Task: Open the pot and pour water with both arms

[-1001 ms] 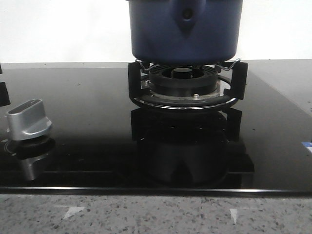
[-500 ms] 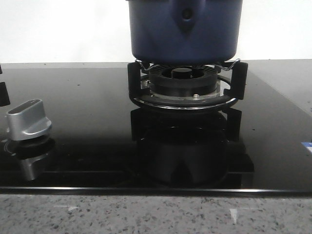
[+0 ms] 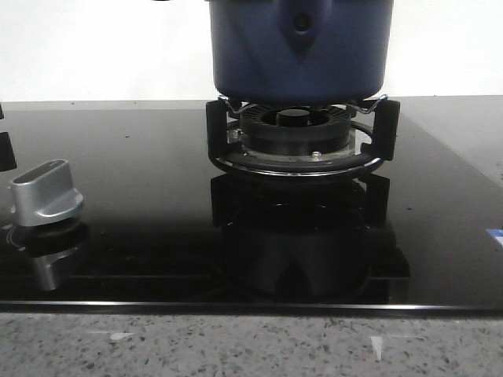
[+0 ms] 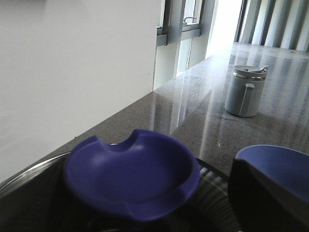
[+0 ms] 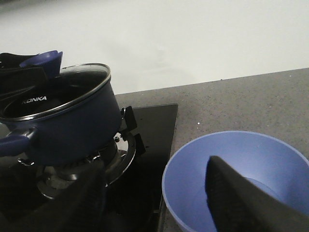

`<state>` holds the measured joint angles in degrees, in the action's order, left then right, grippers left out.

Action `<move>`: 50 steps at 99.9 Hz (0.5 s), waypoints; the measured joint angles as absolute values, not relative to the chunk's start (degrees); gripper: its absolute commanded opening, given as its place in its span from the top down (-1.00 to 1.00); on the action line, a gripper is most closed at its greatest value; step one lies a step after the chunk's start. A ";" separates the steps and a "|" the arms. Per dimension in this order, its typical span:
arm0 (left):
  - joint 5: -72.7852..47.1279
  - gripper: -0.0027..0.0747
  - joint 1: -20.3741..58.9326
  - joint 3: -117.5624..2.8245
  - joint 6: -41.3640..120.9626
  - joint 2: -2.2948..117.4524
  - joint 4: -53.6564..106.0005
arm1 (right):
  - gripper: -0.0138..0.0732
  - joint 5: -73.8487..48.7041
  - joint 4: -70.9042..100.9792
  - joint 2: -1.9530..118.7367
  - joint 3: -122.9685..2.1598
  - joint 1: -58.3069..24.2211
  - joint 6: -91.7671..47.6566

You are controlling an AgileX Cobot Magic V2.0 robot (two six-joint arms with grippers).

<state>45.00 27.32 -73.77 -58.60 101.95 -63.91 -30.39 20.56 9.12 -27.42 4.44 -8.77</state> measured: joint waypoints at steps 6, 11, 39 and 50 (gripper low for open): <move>44.88 -0.53 27.32 -73.77 -58.60 101.95 -63.78 | -0.24 -30.39 20.70 9.12 -27.42 4.44 -8.77; 44.81 -0.53 27.43 -73.77 -58.60 101.95 -63.37 | -0.24 -30.39 20.99 9.12 -27.42 4.44 -8.77; 44.81 -0.53 27.43 -73.89 -58.60 102.20 -61.97 | -0.24 -30.39 21.27 9.12 -27.42 4.44 -8.77; 44.81 -0.53 27.43 -73.89 -58.60 102.20 -61.97 | -0.24 -30.75 21.27 9.12 -27.42 4.44 -8.77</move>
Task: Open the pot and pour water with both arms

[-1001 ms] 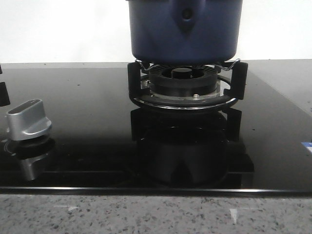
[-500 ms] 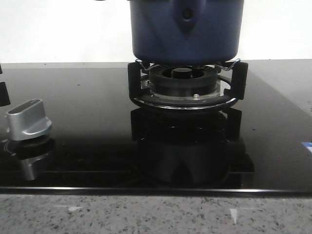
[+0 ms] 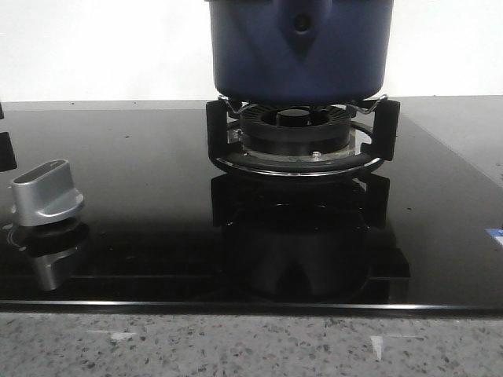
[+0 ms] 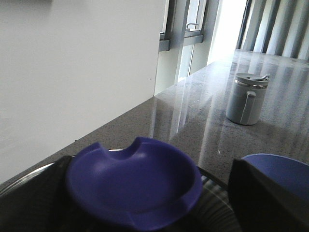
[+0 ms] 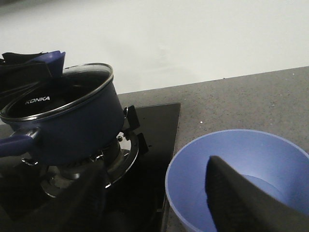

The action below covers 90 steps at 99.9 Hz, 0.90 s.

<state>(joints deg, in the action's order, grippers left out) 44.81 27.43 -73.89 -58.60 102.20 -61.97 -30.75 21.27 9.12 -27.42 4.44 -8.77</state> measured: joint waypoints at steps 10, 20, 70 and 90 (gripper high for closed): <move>44.81 -0.53 27.43 -73.89 -58.60 102.20 -61.97 | -0.24 -31.32 21.27 9.12 -27.42 4.44 -8.77; 44.81 -0.53 27.43 -73.89 -58.60 102.20 -61.90 | -0.24 -31.98 21.27 9.12 -27.42 4.44 -8.77; 44.41 0.29 27.43 -73.98 -58.60 102.20 -61.33 | -0.24 -32.22 21.27 9.12 -27.42 4.44 -8.77; 44.41 0.30 27.43 -73.98 -58.70 102.20 -61.23 | -0.24 -32.31 21.27 9.12 -27.42 4.44 -8.77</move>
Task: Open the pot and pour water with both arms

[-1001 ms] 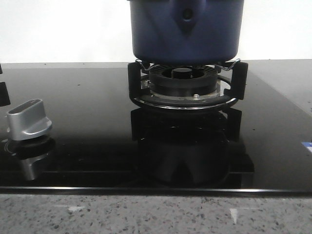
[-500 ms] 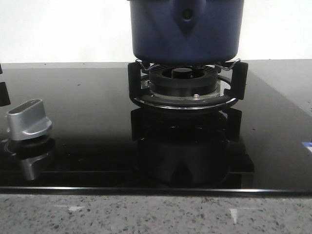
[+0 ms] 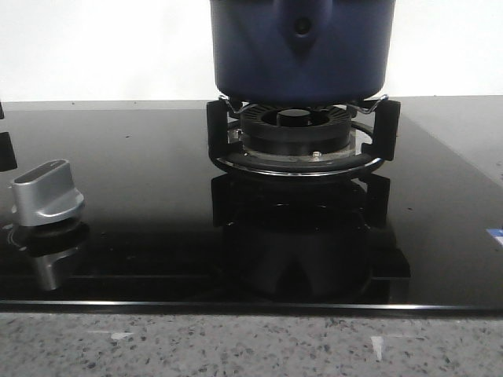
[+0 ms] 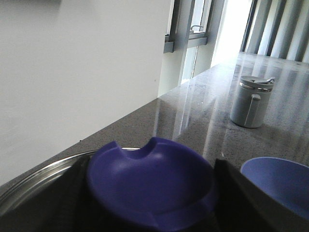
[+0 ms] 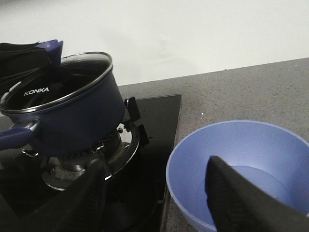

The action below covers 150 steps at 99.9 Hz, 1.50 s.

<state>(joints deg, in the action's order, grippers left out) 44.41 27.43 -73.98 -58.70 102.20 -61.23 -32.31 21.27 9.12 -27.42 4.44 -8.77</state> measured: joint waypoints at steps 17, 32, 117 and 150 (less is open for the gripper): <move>44.41 0.14 27.43 -73.98 -58.70 102.20 -61.23 | -0.24 -32.31 21.27 9.12 -27.42 4.44 -8.77; 44.41 0.12 27.43 -73.98 -58.70 102.20 -61.23 | -0.24 -32.31 21.27 9.12 -27.42 4.44 -8.77; 44.98 0.12 27.54 -77.31 -63.18 102.54 -61.88 | -0.24 -32.31 21.27 9.12 -27.42 4.44 -8.77; 45.01 0.12 27.62 -78.64 -64.17 102.26 -63.25 | -0.24 -32.31 21.27 9.12 -27.42 4.44 -8.77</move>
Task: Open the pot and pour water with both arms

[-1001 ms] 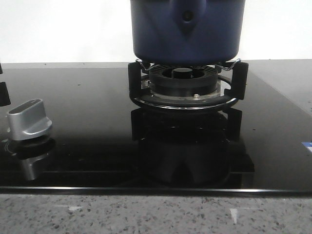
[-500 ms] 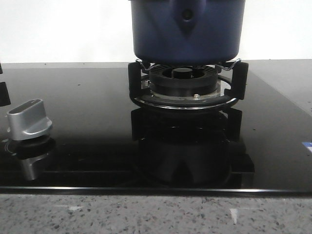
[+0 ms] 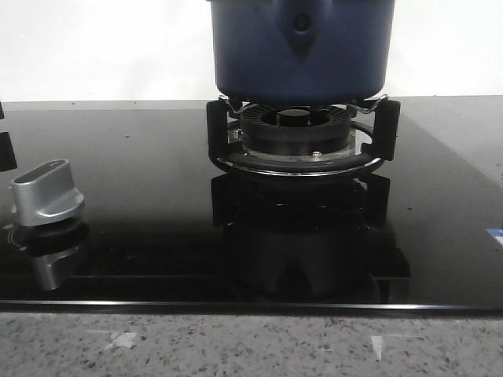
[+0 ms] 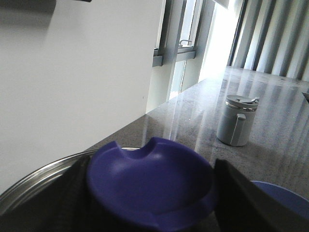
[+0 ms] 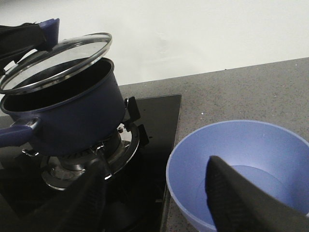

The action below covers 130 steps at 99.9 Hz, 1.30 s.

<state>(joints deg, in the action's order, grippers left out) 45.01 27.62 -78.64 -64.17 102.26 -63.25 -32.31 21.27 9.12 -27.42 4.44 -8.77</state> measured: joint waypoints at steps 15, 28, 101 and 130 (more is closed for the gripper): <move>45.01 0.12 26.96 -78.64 -65.67 99.99 -66.89 | -0.24 -32.31 21.27 9.12 -27.42 4.44 -8.77; 46.10 0.12 24.63 -78.64 -69.95 96.67 -70.85 | -0.24 -31.91 21.27 9.12 -27.42 4.44 -8.77; 52.81 0.12 11.14 -61.18 -78.03 77.02 -80.23 | -0.24 -32.28 22.91 9.12 -27.42 4.44 -8.77; 52.81 0.12 10.64 -54.37 -76.71 69.41 -80.48 | -0.24 -35.08 28.40 13.10 -31.76 4.44 -8.77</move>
<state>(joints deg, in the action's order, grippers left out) 52.81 10.64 -54.37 -76.71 69.41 -80.48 -35.08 28.40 13.10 -31.76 4.44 -8.77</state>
